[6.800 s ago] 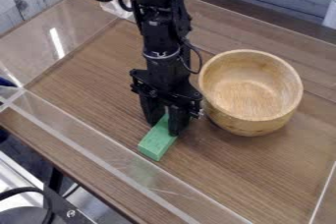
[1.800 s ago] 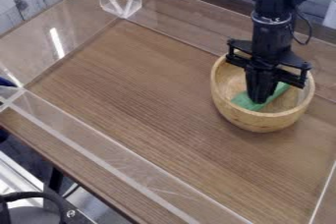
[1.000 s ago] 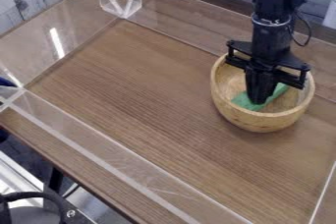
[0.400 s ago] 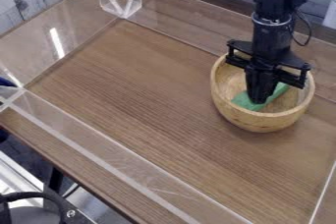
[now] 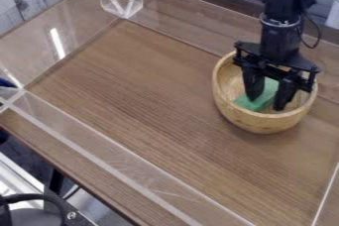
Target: Put the green block in the brown bowl
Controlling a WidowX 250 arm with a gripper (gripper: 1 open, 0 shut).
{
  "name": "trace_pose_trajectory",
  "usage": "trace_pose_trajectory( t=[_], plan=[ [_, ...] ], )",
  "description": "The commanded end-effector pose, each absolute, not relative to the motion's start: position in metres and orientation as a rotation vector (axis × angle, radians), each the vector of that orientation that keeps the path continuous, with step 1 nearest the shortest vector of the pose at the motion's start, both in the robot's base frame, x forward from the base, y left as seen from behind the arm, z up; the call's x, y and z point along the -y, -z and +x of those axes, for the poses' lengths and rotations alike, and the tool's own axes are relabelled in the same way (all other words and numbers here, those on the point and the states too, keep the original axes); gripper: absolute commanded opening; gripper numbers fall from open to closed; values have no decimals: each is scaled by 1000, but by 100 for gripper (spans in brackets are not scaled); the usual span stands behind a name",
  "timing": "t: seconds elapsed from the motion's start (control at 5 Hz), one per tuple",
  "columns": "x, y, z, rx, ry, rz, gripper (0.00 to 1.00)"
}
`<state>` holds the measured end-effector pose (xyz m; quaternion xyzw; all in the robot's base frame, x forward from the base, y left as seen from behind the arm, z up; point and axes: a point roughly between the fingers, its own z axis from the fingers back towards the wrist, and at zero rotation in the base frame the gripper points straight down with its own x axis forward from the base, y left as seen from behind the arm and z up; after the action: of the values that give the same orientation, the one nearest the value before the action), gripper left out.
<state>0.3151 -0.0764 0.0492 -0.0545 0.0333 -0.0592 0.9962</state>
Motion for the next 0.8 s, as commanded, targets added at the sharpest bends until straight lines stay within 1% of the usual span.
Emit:
trace_pose_trajectory(
  t=[0.0,0.4,0.6],
  plan=[
    [75,-75,326,9,118,-118,100],
    [71,-92,325,30,108,-121,100],
    [65,-119,323,79,102,-120,100]
  ],
)
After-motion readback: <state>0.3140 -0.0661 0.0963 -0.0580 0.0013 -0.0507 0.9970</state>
